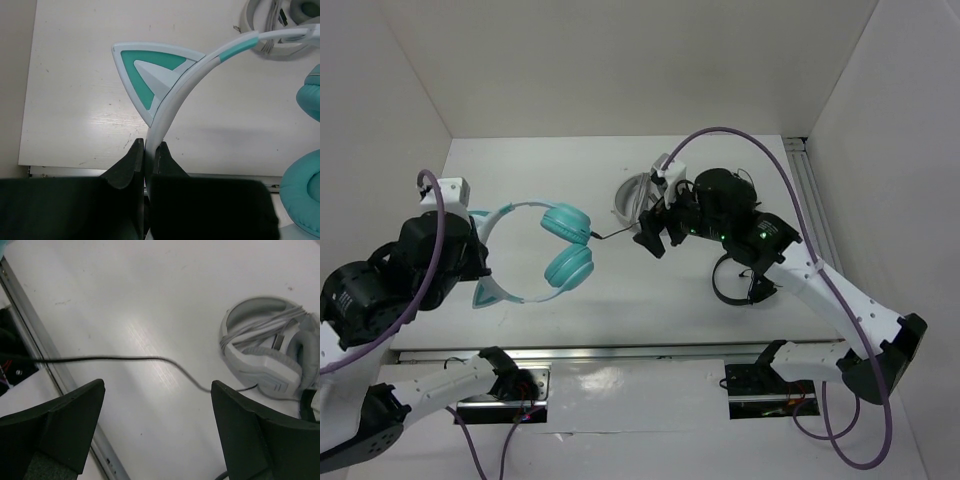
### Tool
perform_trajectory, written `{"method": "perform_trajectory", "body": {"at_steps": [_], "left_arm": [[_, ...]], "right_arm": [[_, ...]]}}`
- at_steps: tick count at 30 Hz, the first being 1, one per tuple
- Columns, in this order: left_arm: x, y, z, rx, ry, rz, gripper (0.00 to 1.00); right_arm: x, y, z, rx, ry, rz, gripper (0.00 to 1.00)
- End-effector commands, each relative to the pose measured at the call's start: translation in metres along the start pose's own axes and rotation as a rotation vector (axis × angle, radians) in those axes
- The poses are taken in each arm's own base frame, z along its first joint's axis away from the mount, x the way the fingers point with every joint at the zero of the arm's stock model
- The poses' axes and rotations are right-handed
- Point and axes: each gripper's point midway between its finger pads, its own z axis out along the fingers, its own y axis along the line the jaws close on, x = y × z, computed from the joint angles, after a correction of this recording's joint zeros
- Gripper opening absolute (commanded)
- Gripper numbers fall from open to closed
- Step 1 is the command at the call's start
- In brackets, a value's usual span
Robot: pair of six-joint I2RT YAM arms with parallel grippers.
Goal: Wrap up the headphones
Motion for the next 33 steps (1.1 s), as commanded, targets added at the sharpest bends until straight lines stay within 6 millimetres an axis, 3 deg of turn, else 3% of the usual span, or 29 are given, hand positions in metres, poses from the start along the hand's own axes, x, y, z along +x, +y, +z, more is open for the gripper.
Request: {"method": "perform_trajectory", "body": {"at_steps": [1,2,5,7,8,13,14,16,17,19,21,23,25,27,28,29,30,33], "left_arm": [[-0.018,-0.006,-0.013,0.079,-0.054,-0.044,0.00],[-0.020,-0.007,-0.016,0.093,-0.060,-0.051,0.00],[-0.023,-0.007,-0.023,0.116,-0.069,-0.065,0.00],[-0.025,-0.007,-0.025,0.123,-0.074,-0.076,0.00],[-0.024,-0.006,-0.025,0.121,-0.072,-0.081,0.00],[-0.031,-0.004,-0.034,0.137,-0.103,-0.101,0.00],[-0.032,-0.005,-0.036,0.152,-0.105,-0.105,0.00],[-0.033,-0.006,-0.033,0.141,-0.098,-0.115,0.00],[-0.033,-0.006,-0.034,0.141,-0.097,-0.128,0.00],[-0.030,-0.009,-0.028,0.132,-0.078,-0.125,0.00],[-0.024,-0.011,-0.020,0.117,-0.050,-0.108,0.00],[-0.025,-0.004,-0.016,0.069,-0.063,-0.104,0.00],[-0.023,0.009,-0.007,-0.022,-0.072,-0.087,0.00],[-0.014,0.008,0.003,-0.040,-0.057,-0.052,0.00],[-0.015,-0.001,0.009,-0.009,-0.060,-0.040,0.00],[-0.012,-0.005,0.012,0.007,-0.058,-0.024,0.00],[-0.003,-0.009,0.022,0.007,-0.031,0.007,0.00],[0.008,-0.034,0.041,0.083,-0.002,0.086,0.00]], "right_arm": [[-0.040,-0.008,0.006,0.027,-0.180,-0.056,0.93],[-0.035,-0.011,0.011,0.025,-0.182,-0.054,0.92],[-0.045,-0.019,0.011,0.012,-0.243,-0.050,0.92],[-0.034,-0.025,0.027,-0.008,-0.212,-0.039,0.84],[-0.019,-0.025,0.038,-0.021,-0.178,-0.020,0.81],[0.002,-0.030,0.054,-0.050,-0.187,0.026,0.32],[0.015,-0.028,0.058,-0.062,-0.173,0.039,0.32],[0.014,-0.036,0.059,-0.059,-0.215,0.066,0.30],[0.015,-0.033,0.061,-0.076,-0.226,0.076,0.14],[0.017,-0.036,0.063,-0.071,-0.254,0.107,0.00],[0.018,-0.036,0.063,-0.072,-0.260,0.114,0.00],[0.023,-0.041,0.058,-0.027,-0.259,0.131,0.00],[0.020,-0.038,0.040,0.023,-0.281,0.127,0.00],[0.012,-0.045,0.022,0.142,-0.316,0.131,0.00],[-0.001,-0.042,0.000,0.174,-0.365,0.126,0.00],[0.005,-0.044,-0.009,0.239,-0.345,0.128,0.00],[-0.013,-0.041,-0.031,0.262,-0.399,0.125,0.00],[-0.018,-0.029,-0.052,0.285,-0.384,0.127,0.00]]}}
